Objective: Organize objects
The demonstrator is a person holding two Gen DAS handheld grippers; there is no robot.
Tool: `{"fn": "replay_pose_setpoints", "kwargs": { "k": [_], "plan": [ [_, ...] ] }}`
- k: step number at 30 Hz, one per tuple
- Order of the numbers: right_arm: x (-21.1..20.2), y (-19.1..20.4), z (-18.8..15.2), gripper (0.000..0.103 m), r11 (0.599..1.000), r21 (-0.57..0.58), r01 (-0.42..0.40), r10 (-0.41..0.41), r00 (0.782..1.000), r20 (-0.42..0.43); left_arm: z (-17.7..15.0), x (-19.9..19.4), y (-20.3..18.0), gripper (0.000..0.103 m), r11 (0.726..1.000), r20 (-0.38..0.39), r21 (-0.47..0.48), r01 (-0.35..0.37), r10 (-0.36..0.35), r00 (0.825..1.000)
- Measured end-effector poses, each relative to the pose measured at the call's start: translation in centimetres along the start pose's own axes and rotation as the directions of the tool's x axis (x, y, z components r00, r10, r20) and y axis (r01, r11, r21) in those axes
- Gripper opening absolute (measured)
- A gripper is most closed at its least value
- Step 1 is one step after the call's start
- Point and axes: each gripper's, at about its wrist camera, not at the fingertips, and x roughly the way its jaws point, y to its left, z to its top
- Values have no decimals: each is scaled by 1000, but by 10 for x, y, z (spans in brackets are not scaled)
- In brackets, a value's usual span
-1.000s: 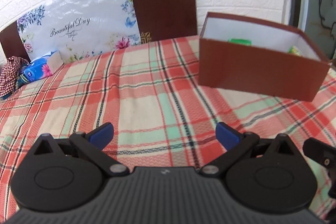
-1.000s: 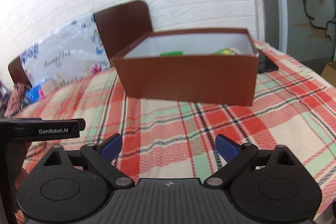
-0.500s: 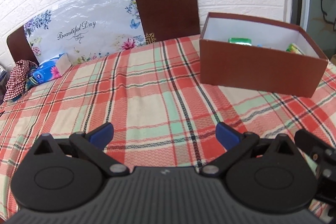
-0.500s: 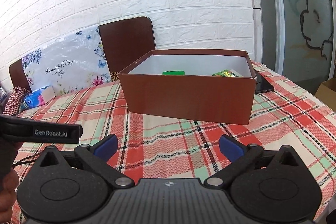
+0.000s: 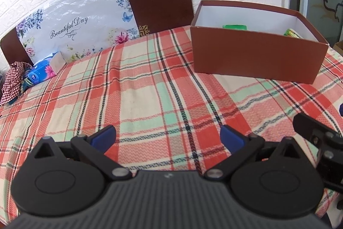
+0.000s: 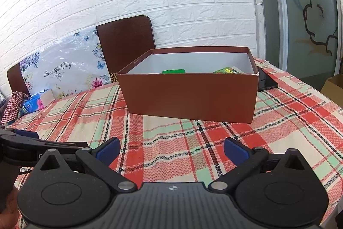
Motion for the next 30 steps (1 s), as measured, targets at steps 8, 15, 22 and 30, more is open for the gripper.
{"fn": "replay_pose_setpoints", "kwargs": {
  "k": [8, 15, 22, 30],
  "plan": [
    [2, -2, -3, 102, 1000, 8, -3, 3, 1000, -10, -3, 2, -3, 103, 1000, -16, 16, 12, -12, 1000],
    [4, -2, -4, 102, 1000, 11, -4, 4, 1000, -15, -4, 3, -2, 103, 1000, -25, 14, 15, -14, 1000],
    [6, -4, -4, 102, 1000, 13, -6, 6, 1000, -16, -5, 4, -5, 103, 1000, -31, 21, 19, -18, 999],
    [6, -4, -4, 102, 1000, 16, -5, 5, 1000, -19, -7, 5, -7, 103, 999, -40, 29, 28, -27, 999]
  ]
}}
